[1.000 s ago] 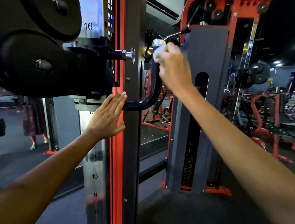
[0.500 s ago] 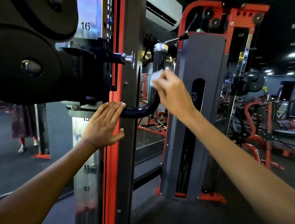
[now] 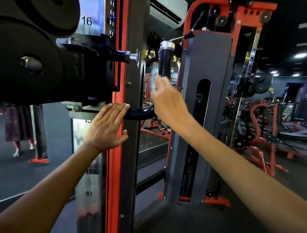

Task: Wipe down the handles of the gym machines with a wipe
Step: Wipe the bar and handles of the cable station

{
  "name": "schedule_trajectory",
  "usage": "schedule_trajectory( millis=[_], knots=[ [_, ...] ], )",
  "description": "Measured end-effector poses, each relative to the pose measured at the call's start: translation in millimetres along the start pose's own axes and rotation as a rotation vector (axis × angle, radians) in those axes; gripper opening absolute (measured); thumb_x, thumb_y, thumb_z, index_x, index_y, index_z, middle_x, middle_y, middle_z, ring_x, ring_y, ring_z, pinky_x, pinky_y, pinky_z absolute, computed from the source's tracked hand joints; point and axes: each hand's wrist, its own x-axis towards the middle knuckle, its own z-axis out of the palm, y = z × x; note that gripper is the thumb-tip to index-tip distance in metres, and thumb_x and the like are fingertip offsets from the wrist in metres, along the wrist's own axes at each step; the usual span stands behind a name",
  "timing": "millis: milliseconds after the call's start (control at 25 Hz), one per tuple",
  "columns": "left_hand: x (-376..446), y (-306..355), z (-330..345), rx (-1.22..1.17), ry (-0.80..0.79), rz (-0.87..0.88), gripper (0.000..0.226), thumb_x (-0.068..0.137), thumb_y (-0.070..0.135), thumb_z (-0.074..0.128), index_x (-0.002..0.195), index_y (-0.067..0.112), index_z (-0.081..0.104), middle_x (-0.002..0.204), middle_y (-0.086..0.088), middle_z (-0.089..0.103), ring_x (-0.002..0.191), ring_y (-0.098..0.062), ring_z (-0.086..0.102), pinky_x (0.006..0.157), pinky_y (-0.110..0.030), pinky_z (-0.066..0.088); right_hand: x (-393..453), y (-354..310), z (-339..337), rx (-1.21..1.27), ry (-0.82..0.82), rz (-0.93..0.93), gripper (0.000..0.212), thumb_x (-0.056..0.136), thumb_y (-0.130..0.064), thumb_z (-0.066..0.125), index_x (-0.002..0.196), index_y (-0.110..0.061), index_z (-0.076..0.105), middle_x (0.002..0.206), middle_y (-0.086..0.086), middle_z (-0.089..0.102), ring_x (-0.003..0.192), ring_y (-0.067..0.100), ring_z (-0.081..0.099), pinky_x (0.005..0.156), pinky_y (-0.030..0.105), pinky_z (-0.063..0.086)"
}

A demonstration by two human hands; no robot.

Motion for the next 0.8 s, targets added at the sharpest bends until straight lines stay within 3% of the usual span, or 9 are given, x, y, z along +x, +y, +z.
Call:
schedule_trajectory(
  millis=[80,160,240,320,400,520,640,800],
  knots=[
    [-0.5,0.7,-1.3,-0.005,-0.018,-0.009,0.072,0.076,0.037,0.045,0.136,-0.004,0.040,0.127,-0.022,0.055,0.120,-0.030,0.045,0.116,-0.032,0.014,-17.5,-4.4,-0.4,0.097,-0.048,-0.010,0.015,0.063,0.020,0.064,0.068,0.006,0.064,0.087,0.015,0.059,0.081,0.027,0.057,0.054,0.023,0.050],
    [-1.5,2.3,-2.3,-0.021,-0.033,-0.012,0.075,0.074,0.038,0.046,0.136,-0.004,0.041,0.128,-0.022,0.054,0.121,-0.031,0.046,0.115,-0.032,0.015,-17.1,8.1,-7.9,0.298,0.010,0.100,0.013,0.073,0.014,0.066,0.076,0.002,0.070,0.085,0.011,0.061,0.084,0.024,0.058,0.065,0.018,0.047],
    [-1.6,2.7,-3.4,-0.033,-0.044,-0.010,0.079,0.071,0.040,0.048,0.136,-0.004,0.042,0.129,-0.021,0.054,0.122,-0.031,0.046,0.115,-0.032,0.015,7.2,27.0,-17.4,0.365,0.196,0.221,0.014,0.074,0.009,0.067,0.078,-0.003,0.073,0.085,0.011,0.066,0.085,0.019,0.058,0.073,0.015,0.040],
    [-2.0,1.6,-4.6,-0.039,-0.048,-0.007,0.081,0.069,0.040,0.049,0.136,-0.005,0.042,0.130,-0.021,0.053,0.122,-0.031,0.045,0.116,-0.032,0.014,43.5,48.9,-24.1,0.406,0.377,0.317,0.013,0.073,0.005,0.067,0.078,-0.004,0.074,0.079,0.011,0.066,0.075,0.013,0.055,0.067,0.012,0.037],
    [-1.8,1.9,-4.7,-0.046,-0.050,-0.009,0.081,0.068,0.040,0.049,0.135,-0.005,0.042,0.129,-0.021,0.053,0.123,-0.030,0.045,0.116,-0.031,0.013,62.6,58.4,-23.0,0.430,0.455,0.355,0.012,0.072,0.002,0.067,0.078,-0.004,0.074,0.077,0.013,0.065,0.070,0.016,0.058,0.064,0.010,0.040],
    [-1.3,3.1,-5.5,-0.056,-0.054,-0.017,0.080,0.067,0.039,0.048,0.134,-0.005,0.043,0.128,-0.021,0.054,0.122,-0.029,0.044,0.116,-0.029,0.010,31.3,48.0,-4.5,0.436,0.420,0.298,0.012,0.076,0.007,0.065,0.083,0.000,0.071,0.086,0.014,0.063,0.084,0.018,0.059,0.073,0.019,0.047],
    [-0.5,3.6,-5.8,-0.059,-0.065,-0.022,0.081,0.066,0.040,0.048,0.134,-0.004,0.043,0.128,-0.021,0.054,0.122,-0.028,0.043,0.116,-0.028,0.007,-25.5,25.0,7.0,0.555,0.384,0.336,0.020,0.073,0.010,0.069,0.090,0.000,0.071,0.091,0.012,0.066,0.090,0.007,0.056,0.083,0.013,0.049],
    [-0.6,3.3,-7.1,-0.036,-0.084,-0.018,0.081,0.068,0.040,0.048,0.134,-0.005,0.043,0.129,-0.021,0.054,0.122,-0.029,0.043,0.116,-0.028,0.008,-17.9,29.7,-0.1,0.656,0.384,0.454,0.020,0.072,0.005,0.072,0.089,-0.006,0.073,0.086,0.003,0.067,0.075,0.003,0.058,0.069,0.016,0.052]
  ],
)
